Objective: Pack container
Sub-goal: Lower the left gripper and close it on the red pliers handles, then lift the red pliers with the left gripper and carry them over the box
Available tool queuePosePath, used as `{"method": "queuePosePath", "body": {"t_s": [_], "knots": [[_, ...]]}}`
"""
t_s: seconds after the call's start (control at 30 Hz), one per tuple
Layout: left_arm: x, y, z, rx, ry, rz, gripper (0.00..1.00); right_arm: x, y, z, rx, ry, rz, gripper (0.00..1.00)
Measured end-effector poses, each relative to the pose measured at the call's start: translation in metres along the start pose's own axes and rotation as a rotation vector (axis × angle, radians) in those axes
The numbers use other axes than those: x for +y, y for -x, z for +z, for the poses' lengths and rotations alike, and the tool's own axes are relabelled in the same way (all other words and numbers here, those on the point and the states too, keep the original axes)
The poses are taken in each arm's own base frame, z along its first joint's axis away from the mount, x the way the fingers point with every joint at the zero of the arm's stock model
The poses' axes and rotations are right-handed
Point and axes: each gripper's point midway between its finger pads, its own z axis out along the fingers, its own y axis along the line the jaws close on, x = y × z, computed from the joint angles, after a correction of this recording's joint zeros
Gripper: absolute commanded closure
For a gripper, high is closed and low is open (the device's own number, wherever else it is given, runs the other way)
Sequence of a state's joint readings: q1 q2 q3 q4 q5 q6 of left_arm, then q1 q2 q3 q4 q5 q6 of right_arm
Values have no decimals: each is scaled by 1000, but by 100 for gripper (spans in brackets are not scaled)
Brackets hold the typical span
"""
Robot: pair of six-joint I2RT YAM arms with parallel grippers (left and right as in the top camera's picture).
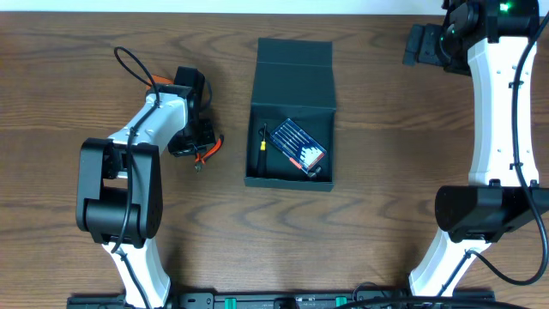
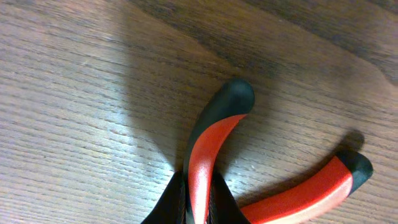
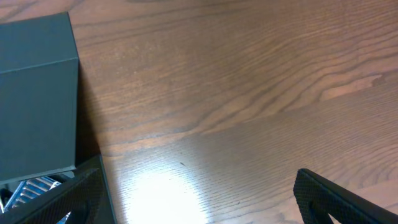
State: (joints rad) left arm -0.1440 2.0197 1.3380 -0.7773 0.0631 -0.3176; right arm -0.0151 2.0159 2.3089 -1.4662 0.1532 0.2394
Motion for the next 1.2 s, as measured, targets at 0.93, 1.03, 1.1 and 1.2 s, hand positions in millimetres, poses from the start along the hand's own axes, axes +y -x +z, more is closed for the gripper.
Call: {"method": "queuePosePath", "body": {"t_s": [0.93, 1.03, 1.1, 1.2], "knots": [[-19, 20, -172, -442, -215, 22, 94, 0, 0, 0, 0, 0, 0, 1], [-36, 19, -193, -500, -284, 68, 94, 0, 0, 0, 0, 0, 0, 1], [-52, 16, -203, -529, -329, 118, 94, 0, 0, 0, 0, 0, 0, 1], [-79, 9, -212, -552, -391, 206, 94, 0, 0, 0, 0, 0, 0, 1]]}}
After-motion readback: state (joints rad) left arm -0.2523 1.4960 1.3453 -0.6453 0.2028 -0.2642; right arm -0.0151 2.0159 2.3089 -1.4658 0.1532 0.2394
